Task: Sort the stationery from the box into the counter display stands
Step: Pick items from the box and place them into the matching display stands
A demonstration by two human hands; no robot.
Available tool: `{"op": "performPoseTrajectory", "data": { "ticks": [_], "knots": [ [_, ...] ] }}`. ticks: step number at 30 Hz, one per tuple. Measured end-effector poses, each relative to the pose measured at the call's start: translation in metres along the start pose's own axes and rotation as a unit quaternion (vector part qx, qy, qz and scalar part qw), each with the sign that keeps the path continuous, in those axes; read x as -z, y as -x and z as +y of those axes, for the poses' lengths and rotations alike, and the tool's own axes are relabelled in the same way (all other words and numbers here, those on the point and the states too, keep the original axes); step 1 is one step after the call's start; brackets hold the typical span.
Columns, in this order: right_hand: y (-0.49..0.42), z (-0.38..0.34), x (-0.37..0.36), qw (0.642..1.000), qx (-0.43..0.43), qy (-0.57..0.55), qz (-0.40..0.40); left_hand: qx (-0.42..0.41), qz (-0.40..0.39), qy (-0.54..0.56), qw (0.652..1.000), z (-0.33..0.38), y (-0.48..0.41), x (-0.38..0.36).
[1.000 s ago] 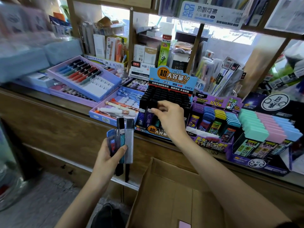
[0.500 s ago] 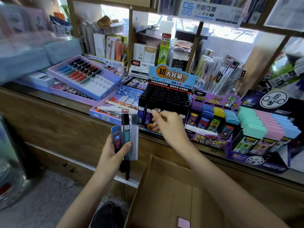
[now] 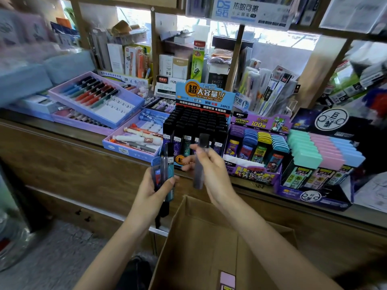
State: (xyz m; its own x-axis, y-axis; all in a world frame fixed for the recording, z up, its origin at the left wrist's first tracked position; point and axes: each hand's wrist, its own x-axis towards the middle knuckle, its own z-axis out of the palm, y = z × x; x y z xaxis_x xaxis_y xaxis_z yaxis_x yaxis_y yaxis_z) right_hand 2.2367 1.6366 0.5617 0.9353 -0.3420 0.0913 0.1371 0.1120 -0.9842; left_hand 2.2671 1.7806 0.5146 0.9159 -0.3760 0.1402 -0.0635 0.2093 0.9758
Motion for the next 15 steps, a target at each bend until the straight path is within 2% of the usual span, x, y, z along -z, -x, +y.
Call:
{"op": "performPoseTrajectory", "data": {
  "ticks": [8,11,15],
  "knots": [
    [-0.008,-0.013,0.023,0.999,-0.037,0.022,0.032,-0.002,0.011,0.007,1.0,0.001,-0.002,0.009],
    [-0.014,-0.019,0.025,0.996,0.032,0.077,0.022,0.002,0.013,0.006,1.0,0.0,-0.002,0.011],
    [-0.03,-0.033,0.023,0.973,0.131,0.183,0.054,0.006,0.025,0.004,1.0,-0.002,-0.002,0.017]
  ]
}}
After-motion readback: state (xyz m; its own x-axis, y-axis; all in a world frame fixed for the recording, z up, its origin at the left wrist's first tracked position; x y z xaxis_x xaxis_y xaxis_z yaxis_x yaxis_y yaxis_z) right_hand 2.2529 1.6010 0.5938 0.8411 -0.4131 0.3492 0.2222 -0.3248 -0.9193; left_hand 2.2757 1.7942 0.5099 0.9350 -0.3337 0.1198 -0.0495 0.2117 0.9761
